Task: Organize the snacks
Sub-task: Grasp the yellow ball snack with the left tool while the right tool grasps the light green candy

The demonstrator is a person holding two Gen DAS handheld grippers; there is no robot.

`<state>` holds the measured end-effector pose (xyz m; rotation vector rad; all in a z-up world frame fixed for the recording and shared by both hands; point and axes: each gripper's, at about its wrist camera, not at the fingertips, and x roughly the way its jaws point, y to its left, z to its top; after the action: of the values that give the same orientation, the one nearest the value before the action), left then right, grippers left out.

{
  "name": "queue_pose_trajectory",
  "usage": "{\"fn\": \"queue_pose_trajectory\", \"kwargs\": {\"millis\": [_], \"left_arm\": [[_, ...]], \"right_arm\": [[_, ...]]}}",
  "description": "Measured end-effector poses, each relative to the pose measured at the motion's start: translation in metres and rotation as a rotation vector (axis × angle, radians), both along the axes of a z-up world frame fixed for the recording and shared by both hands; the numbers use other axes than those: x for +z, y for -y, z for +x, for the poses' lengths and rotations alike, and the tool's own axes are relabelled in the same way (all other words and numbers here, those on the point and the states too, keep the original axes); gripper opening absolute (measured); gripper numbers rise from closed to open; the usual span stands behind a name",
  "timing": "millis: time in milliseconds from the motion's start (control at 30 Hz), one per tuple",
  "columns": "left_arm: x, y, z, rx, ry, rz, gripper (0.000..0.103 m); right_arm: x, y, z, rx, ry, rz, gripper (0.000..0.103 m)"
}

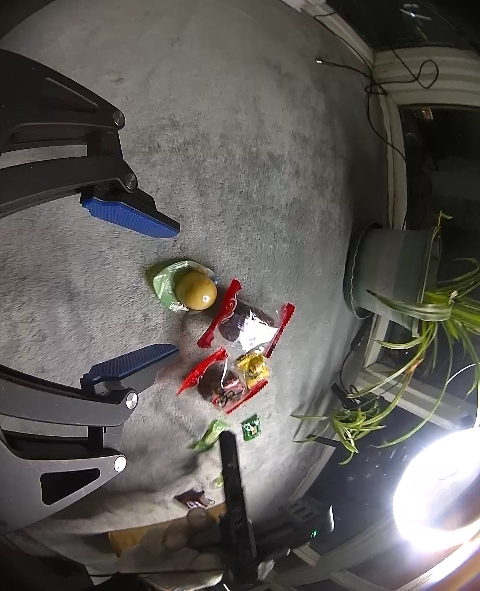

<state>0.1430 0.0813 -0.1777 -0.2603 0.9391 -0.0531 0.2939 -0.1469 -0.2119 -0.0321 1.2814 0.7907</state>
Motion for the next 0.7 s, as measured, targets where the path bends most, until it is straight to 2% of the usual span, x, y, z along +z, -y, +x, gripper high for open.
{"fn": "queue_pose_trajectory", "kwargs": {"millis": [100,267,433,533,700], "left_arm": [[-0.006,0.001,0.009,0.000,-0.007,0.021,0.059],[-0.012,0.003,0.021,-0.007,-0.009,0.053,0.050],[-0.015,0.012,0.028,-0.035,0.002,0.098,0.042],[-0.016,0.017,0.030,-0.048,0.009,0.134,0.033],[-0.018,0.020,0.030,-0.059,0.016,0.152,0.031]], "right_arm": [[0.004,-0.007,-0.019,0.048,0.106,-0.076,0.026],[0.007,-0.015,-0.038,0.089,0.225,-0.160,0.026],[0.009,-0.019,-0.042,0.099,0.256,-0.181,0.025],[0.008,-0.019,-0.040,0.094,0.251,-0.175,0.025],[0.007,-0.023,-0.039,0.092,0.254,-0.181,0.025]]}}
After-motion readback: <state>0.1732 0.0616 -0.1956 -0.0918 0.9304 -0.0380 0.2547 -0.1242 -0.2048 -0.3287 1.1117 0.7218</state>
